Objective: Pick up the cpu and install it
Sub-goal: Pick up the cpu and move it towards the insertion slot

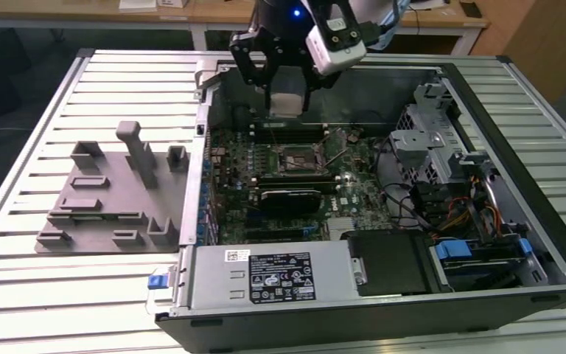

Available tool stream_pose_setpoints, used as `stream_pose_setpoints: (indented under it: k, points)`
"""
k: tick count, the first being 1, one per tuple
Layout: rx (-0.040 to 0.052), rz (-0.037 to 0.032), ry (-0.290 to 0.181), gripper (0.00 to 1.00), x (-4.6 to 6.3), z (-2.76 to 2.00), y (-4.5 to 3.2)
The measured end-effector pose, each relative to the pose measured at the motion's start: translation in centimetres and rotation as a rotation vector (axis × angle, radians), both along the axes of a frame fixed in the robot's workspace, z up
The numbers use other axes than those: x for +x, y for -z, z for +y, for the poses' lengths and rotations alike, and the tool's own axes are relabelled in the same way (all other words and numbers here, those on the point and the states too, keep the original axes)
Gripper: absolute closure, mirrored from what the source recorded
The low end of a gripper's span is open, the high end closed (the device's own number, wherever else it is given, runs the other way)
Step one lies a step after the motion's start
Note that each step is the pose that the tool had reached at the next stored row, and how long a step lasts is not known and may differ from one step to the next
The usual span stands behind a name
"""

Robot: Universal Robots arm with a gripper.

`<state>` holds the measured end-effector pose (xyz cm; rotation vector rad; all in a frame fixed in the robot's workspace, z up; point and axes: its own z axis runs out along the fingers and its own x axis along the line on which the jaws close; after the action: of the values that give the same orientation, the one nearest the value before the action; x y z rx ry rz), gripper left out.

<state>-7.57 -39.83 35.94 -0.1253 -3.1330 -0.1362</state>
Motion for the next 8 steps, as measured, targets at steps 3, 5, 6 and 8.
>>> stream_pose_setpoints:
  k: [3, 5, 6, 8]
  points:
    - [0.0000, 0.0025, 0.000, 0.46, 0.7, 0.12, 0.54]
    - [-0.0001, 0.0040, 0.000, 0.46, 1.2, 0.31, 0.91]
    - [0.0000, 0.0045, 0.000, 0.46, 1.3, 0.43, 1.09]
    - [0.0000, 0.0052, 0.000, 0.46, 1.6, 0.70, 1.45]
